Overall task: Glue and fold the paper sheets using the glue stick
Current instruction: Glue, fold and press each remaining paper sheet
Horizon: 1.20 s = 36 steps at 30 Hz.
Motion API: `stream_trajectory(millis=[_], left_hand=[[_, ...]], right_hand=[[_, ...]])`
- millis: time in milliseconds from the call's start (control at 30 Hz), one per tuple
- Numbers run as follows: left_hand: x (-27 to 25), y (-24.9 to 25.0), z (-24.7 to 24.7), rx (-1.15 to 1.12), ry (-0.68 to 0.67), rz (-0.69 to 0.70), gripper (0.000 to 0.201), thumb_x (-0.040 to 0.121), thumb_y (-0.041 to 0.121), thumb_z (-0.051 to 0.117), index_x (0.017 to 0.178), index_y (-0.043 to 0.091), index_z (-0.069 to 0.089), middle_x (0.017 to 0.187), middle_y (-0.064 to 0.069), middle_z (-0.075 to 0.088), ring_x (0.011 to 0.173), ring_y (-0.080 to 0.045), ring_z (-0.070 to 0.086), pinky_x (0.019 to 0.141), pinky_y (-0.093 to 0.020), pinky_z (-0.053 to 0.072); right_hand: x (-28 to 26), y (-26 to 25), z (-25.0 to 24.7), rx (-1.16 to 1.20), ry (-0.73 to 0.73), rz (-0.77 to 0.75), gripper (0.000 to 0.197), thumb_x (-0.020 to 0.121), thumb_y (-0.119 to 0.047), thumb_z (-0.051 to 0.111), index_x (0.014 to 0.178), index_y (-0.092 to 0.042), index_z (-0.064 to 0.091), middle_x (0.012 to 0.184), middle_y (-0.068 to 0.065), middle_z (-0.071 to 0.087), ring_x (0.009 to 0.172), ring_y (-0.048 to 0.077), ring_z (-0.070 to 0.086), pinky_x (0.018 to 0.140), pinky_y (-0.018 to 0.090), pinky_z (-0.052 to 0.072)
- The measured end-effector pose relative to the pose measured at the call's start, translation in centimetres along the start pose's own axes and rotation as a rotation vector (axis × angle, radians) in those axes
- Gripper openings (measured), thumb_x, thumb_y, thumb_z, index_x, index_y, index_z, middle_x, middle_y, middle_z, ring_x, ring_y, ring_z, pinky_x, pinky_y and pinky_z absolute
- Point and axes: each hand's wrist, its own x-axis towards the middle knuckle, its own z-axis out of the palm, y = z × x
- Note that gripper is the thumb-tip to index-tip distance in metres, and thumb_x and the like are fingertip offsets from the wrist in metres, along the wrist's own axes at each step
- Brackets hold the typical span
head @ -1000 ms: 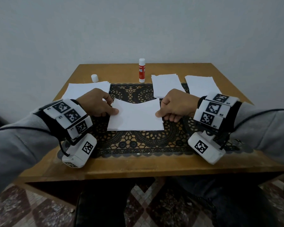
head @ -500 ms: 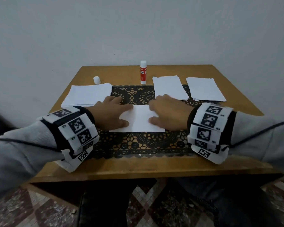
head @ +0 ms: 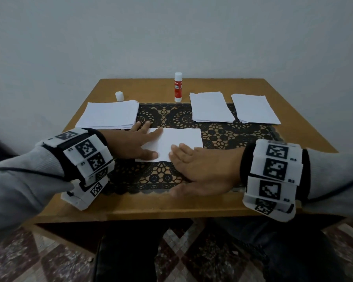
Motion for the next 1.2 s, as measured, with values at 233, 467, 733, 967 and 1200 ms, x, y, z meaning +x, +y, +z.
stream_trajectory(millis=[233, 467, 733, 967, 1200], left_hand=[[-0.4, 0.3, 0.1, 0.012, -0.001, -0.016, 0.077, 0.094, 0.059, 0.032, 0.148, 0.036, -0.018, 0.156, -0.003, -0.026, 0.145, -0.023, -0.019, 0.117, -0.051, 0.005], [-0.6, 0.7, -0.1, 0.011, -0.002, -0.024, 0.076, 0.094, 0.058, 0.031, 0.148, 0.034, -0.017, 0.156, -0.004, -0.025, 0.145, -0.023, -0.019, 0.118, -0.052, 0.005], [-1.2, 1.3, -0.2, 0.017, 0.008, -0.04, 0.075, 0.094, 0.059, 0.029, 0.149, 0.034, -0.016, 0.157, -0.003, -0.023, 0.146, -0.023, -0.016, 0.116, -0.048, 0.004], [-1.4, 1.5, -0.4, 0.009, 0.012, -0.038, 0.076, 0.094, 0.059, 0.031, 0.149, 0.033, -0.015, 0.158, -0.003, -0.022, 0.146, -0.022, -0.017, 0.117, -0.049, 0.003], [-1.0, 1.4, -0.1, 0.02, 0.065, 0.028, 0.076, 0.094, 0.059, 0.033, 0.15, 0.032, -0.011, 0.158, 0.0, -0.019, 0.146, -0.017, -0.016, 0.119, -0.047, 0.0]], right_hand=[[0.6, 2.8, -0.7, 0.04, 0.031, 0.159, 0.094, 0.091, -0.07, 0.019, 0.151, -0.007, -0.017, 0.158, 0.009, -0.023, 0.147, 0.022, -0.016, 0.122, 0.042, 0.003], [0.9, 2.6, -0.8, 0.08, 0.035, 0.059, 0.08, 0.096, -0.062, 0.019, 0.152, -0.015, -0.016, 0.158, 0.0, -0.022, 0.147, 0.022, -0.018, 0.122, 0.044, 0.003], [3.1, 2.1, -2.2, 0.07, 0.103, 0.131, 0.072, 0.102, -0.049, 0.026, 0.154, -0.014, -0.009, 0.161, 0.003, -0.015, 0.148, 0.029, -0.01, 0.121, 0.045, 0.008], [3.3, 3.3, -1.9, 0.101, 0.11, 0.094, 0.074, 0.1, -0.054, 0.028, 0.154, -0.021, -0.01, 0.161, -0.003, -0.016, 0.148, 0.028, -0.011, 0.119, 0.043, 0.007], [2.5, 4.7, -1.3, 0.142, 0.133, 0.111, 0.078, 0.099, -0.054, 0.031, 0.154, -0.015, -0.008, 0.161, -0.001, -0.015, 0.149, 0.023, -0.01, 0.119, 0.038, 0.008]])
